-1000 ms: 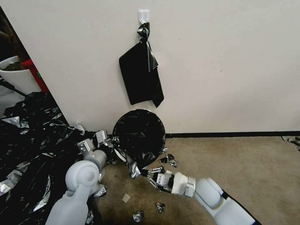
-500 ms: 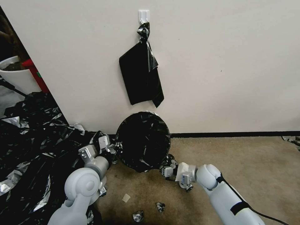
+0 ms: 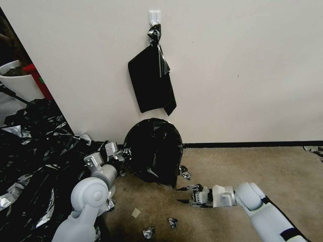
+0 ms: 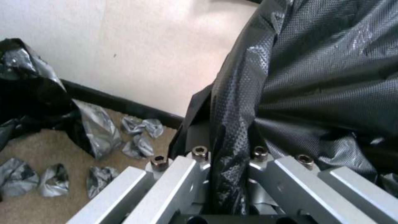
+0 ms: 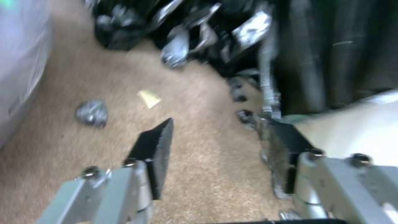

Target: Place a trash bag onto the trash bin.

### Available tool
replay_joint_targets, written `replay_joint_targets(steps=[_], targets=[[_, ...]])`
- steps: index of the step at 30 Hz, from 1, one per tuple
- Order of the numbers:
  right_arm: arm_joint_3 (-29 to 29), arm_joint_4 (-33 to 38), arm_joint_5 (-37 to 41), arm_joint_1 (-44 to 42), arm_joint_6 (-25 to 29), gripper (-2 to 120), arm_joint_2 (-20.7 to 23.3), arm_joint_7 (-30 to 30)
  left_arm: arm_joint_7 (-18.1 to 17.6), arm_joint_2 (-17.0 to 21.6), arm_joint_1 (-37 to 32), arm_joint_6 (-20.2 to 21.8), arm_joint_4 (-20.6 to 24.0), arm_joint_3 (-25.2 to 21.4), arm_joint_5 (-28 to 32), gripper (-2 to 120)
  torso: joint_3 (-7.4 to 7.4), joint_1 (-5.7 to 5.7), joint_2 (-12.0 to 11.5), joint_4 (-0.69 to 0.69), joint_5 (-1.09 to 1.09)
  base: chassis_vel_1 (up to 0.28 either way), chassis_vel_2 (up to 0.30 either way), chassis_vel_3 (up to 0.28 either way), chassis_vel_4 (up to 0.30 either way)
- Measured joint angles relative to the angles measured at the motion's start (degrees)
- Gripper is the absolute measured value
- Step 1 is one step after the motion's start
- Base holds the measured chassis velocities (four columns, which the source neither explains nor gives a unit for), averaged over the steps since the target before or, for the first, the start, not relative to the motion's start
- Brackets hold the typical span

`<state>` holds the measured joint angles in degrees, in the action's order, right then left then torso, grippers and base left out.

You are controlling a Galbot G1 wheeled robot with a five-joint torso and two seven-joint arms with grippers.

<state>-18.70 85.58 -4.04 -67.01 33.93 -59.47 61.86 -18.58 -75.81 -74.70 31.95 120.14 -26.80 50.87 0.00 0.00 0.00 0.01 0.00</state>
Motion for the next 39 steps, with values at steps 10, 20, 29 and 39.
replay_joint_targets(steps=[10, 20, 29, 39], targets=[[3.51, 7.54, 43.05, -3.54, -6.65, 62, 4.44, -4.83, 0.81, -0.42, -0.72, -2.80, -0.87, 0.74, -3.35, 3, 0.00, 0.00, 0.00, 0.00, 0.01, 0.000, 0.000, 0.000, 0.000], [18.87, 30.84, 51.59, -2.81, -15.31, 26, -0.58, -46.80, 3.78, -3.69, -7.10, -13.98, -1.82, 3.91, -10.65, 3, 0.00, 0.00, 0.00, -0.02, 0.02, 0.000, 0.000, 0.000, 0.000], [32.59, 28.23, 37.67, 1.18, -27.39, 0, -13.96, -84.64, 6.53, -7.41, -12.63, -22.59, -2.31, 6.36, -17.70, 3, 0.00, 0.00, 0.00, -0.01, 0.01, 0.000, 0.000, 0.000, 0.000], [35.82, 22.10, 31.19, 4.15, -36.89, 0, -19.54, -103.70, 9.48, -6.76, -13.82, -25.68, -1.92, 6.10, -22.64, 3, 0.00, 0.00, 0.00, -0.01, 0.00, 0.000, 0.000, 0.000, 0.000]])
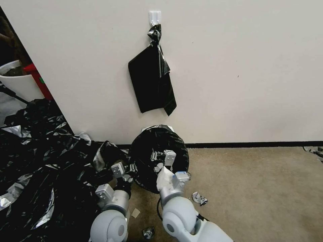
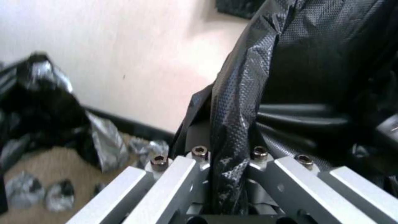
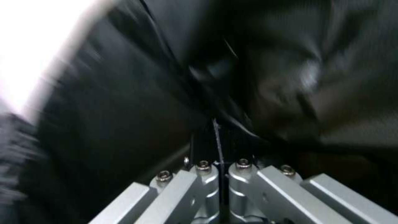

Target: Place a trash bag onto the trash bin.

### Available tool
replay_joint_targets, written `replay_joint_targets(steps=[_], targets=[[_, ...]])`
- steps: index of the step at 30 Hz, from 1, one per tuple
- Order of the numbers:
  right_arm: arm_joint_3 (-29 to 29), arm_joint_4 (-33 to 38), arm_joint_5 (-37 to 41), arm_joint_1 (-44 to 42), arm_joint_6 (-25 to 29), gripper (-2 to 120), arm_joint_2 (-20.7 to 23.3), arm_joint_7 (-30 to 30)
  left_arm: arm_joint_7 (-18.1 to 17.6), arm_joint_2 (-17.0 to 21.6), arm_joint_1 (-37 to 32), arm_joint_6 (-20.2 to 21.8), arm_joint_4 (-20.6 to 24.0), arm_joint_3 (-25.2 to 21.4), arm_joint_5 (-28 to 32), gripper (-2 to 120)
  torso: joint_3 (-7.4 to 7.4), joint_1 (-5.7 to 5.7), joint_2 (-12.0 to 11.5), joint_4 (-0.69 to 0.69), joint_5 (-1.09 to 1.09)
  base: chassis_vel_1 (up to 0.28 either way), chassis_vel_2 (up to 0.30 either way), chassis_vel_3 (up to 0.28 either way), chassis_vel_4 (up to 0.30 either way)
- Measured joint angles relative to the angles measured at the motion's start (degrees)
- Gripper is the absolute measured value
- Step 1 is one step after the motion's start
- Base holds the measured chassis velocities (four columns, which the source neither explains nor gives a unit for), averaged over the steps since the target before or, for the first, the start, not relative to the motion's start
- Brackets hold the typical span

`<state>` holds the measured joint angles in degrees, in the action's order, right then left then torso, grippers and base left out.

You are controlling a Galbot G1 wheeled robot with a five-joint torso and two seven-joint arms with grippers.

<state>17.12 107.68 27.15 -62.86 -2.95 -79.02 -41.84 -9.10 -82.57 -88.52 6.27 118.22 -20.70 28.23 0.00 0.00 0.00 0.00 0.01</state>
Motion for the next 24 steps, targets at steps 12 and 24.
replay_joint_targets(steps=[12, 24], targets=[[0.91, -7.38, 2.72, 7.45, -13.19, 0, -1.29, -8.91, 5.70, 0.26, -1.74, -4.22, -0.49, -0.11, -9.42, 3, 0.00, 0.00, 0.00, 0.00, 0.00, 0.000, 0.000, 0.000, 0.000], [-0.40, -5.24, 8.10, 7.65, -21.92, 0, 2.54, -8.07, 7.93, 0.73, -2.15, -5.61, -0.24, -0.67, -13.07, 3, 0.00, 0.00, 0.00, 0.01, -0.01, 0.000, 0.000, 0.000, 0.000]])
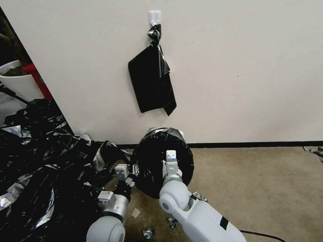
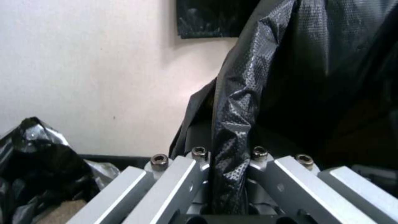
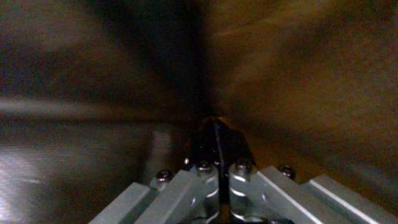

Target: Place a trash bag onto the trash bin.

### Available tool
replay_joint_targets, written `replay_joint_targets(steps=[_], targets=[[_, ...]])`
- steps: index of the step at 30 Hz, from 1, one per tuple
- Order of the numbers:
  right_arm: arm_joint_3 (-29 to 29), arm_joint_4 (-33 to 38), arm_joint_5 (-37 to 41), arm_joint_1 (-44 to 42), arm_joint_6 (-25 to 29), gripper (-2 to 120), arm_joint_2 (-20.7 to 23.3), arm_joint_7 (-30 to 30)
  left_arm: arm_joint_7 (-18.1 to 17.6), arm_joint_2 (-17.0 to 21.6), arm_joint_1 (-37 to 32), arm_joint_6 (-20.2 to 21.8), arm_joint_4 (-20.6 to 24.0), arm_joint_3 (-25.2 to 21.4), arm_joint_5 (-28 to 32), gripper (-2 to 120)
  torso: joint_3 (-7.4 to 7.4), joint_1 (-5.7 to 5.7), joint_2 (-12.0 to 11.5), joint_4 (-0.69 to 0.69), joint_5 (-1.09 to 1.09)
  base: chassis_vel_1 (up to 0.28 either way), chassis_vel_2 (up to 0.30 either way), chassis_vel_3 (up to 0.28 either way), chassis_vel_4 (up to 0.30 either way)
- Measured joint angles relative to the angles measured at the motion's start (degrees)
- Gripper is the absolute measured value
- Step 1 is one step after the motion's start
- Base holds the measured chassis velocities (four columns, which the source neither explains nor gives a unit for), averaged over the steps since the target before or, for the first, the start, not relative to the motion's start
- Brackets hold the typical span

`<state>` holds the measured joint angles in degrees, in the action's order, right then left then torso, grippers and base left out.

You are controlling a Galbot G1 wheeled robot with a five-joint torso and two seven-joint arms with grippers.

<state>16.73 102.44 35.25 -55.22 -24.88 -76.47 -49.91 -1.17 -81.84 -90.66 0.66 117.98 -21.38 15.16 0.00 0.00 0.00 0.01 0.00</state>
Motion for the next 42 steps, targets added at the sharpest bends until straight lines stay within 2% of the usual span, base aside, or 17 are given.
replay_joint_targets(steps=[5, 10, 12, 18, 26, 40, 42], targets=[[1.11, 4.78, 7.36, -2.00, 3.06, 0, 1.20, 4.85, -0.10, -0.02, 0.16, 0.84, 0.00, 0.34, 0.06, 3, 0.00, 0.00, 0.00, 0.00, 0.00, 0.000, 0.000, 0.000, 0.000], [1.79, 4.37, 8.73, -2.00, 2.90, 0, 0.72, 6.00, -0.12, -0.16, -0.16, 1.70, 0.41, 0.95, 0.22, 3, 0.01, 0.00, 0.00, 0.00, 0.00, 0.000, 0.000, 0.000, 0.000], [1.93, 1.79, 8.92, -0.92, 1.75, 0, -0.37, 4.82, -0.12, -0.27, -0.46, 1.87, 0.90, 1.22, 0.27, 3, 0.00, 0.00, 0.00, -0.01, 0.00, 0.000, 0.000, 0.000, 0.000], [1.82, -2.96, 7.11, 1.32, -0.69, 0, -1.22, 1.95, -0.06, -0.09, -0.91, 2.03, 1.83, 1.32, 0.38, 3, 0.00, 0.00, 0.00, -0.01, 0.01, 0.000, 0.000, 0.000, 0.000], [1.28, -7.92, -3.89, 2.99, -2.20, 0, -0.94, 1.71, 0.30, 0.11, -1.07, 3.11, 2.63, 1.68, 0.88, 3, 0.00, 0.00, 0.00, -0.01, 0.00, 0.000, 0.000, 0.000, 0.000], [-2.09, -8.29, -1.13, 3.32, -3.23, 0, -0.60, 2.61, 1.55, 0.19, -0.85, 4.02, 2.78, 1.90, 0.96, 3, 0.00, 0.00, 0.00, -0.01, 0.00, 0.000, 0.000, 0.000, 0.000], [-2.40, -7.01, 0.36, 2.28, -3.50, 0, 0.03, 2.75, 1.36, 0.19, -0.49, 5.23, 2.74, 1.74, 1.13, 3, 0.00, 0.00, 0.00, -0.01, 0.00, 0.000, 0.000, 0.000, 0.000]])
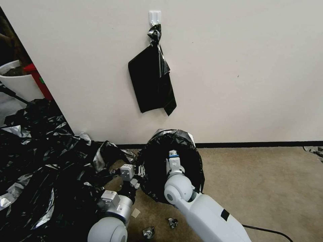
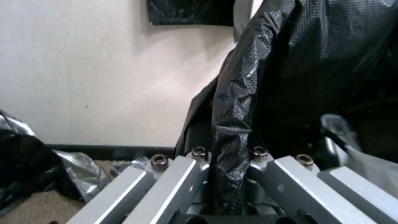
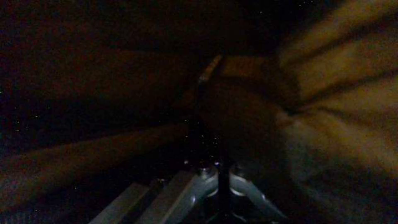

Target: Place a trash bag onto the trash bin.

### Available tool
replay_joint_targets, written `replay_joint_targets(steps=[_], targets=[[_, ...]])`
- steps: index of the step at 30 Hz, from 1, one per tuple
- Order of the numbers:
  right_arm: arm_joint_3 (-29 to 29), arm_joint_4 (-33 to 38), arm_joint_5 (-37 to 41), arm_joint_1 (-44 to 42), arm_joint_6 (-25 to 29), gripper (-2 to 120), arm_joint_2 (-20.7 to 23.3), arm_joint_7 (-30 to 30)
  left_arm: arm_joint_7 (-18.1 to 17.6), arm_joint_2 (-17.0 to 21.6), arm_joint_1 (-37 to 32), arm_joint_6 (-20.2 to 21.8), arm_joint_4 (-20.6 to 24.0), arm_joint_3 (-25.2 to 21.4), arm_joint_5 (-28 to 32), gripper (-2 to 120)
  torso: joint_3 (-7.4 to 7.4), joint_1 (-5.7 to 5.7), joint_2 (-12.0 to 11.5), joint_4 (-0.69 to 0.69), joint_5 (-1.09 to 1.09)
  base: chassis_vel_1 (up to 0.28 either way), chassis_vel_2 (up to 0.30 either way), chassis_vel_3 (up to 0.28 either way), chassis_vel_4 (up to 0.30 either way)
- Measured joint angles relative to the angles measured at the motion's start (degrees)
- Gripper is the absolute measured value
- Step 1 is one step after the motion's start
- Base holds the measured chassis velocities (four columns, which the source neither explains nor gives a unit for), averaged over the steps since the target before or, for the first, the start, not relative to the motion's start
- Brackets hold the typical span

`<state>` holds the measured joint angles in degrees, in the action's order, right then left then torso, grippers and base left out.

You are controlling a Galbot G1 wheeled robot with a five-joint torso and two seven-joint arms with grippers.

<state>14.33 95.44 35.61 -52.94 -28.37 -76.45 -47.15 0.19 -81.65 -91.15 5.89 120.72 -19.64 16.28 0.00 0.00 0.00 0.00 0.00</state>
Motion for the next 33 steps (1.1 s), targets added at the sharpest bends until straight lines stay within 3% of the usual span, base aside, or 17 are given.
replay_joint_targets(steps=[5, 9, 11, 12, 13, 14, 15, 18, 21, 23, 24, 26, 28, 33], targets=[[0.04, 5.13, 4.20, -2.51, -0.13, 0, 1.37, 3.20, -2.35, -0.07, 0.83, 2.72, -0.53, -0.01, 0.67, 3, 0.00, 0.00, 0.00, 0.00, 0.00, 0.000, 0.000, 0.000, 0.000], [1.34, 12.19, 4.10, -6.51, 1.52, 14, 4.06, 10.72, -6.38, -0.14, 1.95, 7.48, -1.12, 0.04, 2.56, 3, 0.00, 0.00, 0.00, -0.01, 0.00, 0.000, 0.000, 0.000, 0.000], [1.80, 18.22, -0.07, -9.90, 3.73, 25, 6.65, 16.98, -10.85, -0.15, 3.35, 13.02, -1.26, 0.19, 6.04, 3, 0.00, 0.00, 0.00, 0.00, 0.00, 0.000, 0.000, 0.000, 0.000], [1.80, 18.22, -0.07, -9.90, 3.73, 25, 6.65, 16.98, -10.85, -0.15, 3.35, 13.02, -1.26, 0.19, 6.04, 3, 0.00, 0.00, 0.00, 0.00, 0.00, 0.000, 0.000, 0.000, 0.000], [1.11, 20.95, -3.42, -11.59, 6.47, 31, 7.79, 20.82, -13.77, -0.14, 4.35, 16.58, -1.23, 0.24, 8.89, 3, 0.00, 0.00, 0.00, 0.00, 0.00, 0.000, 0.000, 0.000, 0.000], [-0.82, 23.10, -8.76, -13.37, 12.67, 36, 8.86, 26.43, -17.68, -0.12, 5.83, 21.53, -1.03, 0.24, 12.86, 3, 0.00, 0.00, 0.00, 0.01, 0.01, 0.000, 0.000, 0.000, 0.000], [-0.82, 23.10, -8.76, -13.37, 12.67, 36, 8.86, 26.43, -17.68, -0.12, 5.83, 21.53, -1.03, 0.24, 12.86, 3, 0.00, 0.00, 0.00, 0.01, 0.01, 0.000, 0.000, 0.000, 0.000], [-9.10, 22.50, -25.44, -15.26, 31.22, 51, 8.47, 39.32, -26.16, 0.14, 9.69, 32.65, -0.87, 0.15, 22.48, 3, 0.00, 0.00, 0.00, 0.01, 0.00, 0.000, 0.000, 0.000, 0.000], [-13.61, 22.11, -31.07, -15.87, 35.42, 59, 6.92, 40.75, -29.15, 0.24, 11.23, 36.14, -1.01, 0.22, 25.70, 3, 0.00, 0.00, 0.00, 0.01, -0.01, 0.000, 0.000, 0.000, 0.000], [-14.79, 22.27, -31.79, -16.30, 35.64, 64, 6.37, 40.57, -29.94, 0.25, 11.84, 36.66, -1.49, 0.43, 26.22, 3, 0.00, 0.00, 0.00, 0.01, 0.00, 0.000, 0.000, 0.000, 0.000], [-15.54, 22.99, -31.00, -17.23, 34.51, 72, 5.74, 38.88, -30.51, 0.28, 12.53, 37.05, -2.33, 0.96, 26.33, 3, 0.00, 0.00, 0.00, 0.00, -0.01, 0.000, 0.000, 0.000, 0.000], [-15.57, 23.20, -30.55, -17.57, 33.96, 74, 5.64, 38.20, -30.54, 0.28, 12.63, 37.06, -2.54, 1.10, 26.34, 3, 0.00, 0.00, 0.00, 0.00, 0.00, 0.000, 0.000, 0.000, 0.000], [-15.58, 23.33, -29.45, -18.93, 32.23, 86, 5.45, 35.68, -30.45, 0.27, 12.63, 37.02, -2.96, 1.53, 26.29, 15, 0.00, 0.00, 0.00, 0.01, 0.00, 0.000, 0.000, 0.000, 0.000], [-15.37, 23.34, -28.91, -19.40, 30.26, 98, 5.36, 33.48, -30.12, 0.37, 11.58, 36.81, -2.53, 1.43, 26.06, 31, 0.00, 0.00, 0.00, 0.00, 0.00, 0.000, 0.000, 0.000, 0.000]])
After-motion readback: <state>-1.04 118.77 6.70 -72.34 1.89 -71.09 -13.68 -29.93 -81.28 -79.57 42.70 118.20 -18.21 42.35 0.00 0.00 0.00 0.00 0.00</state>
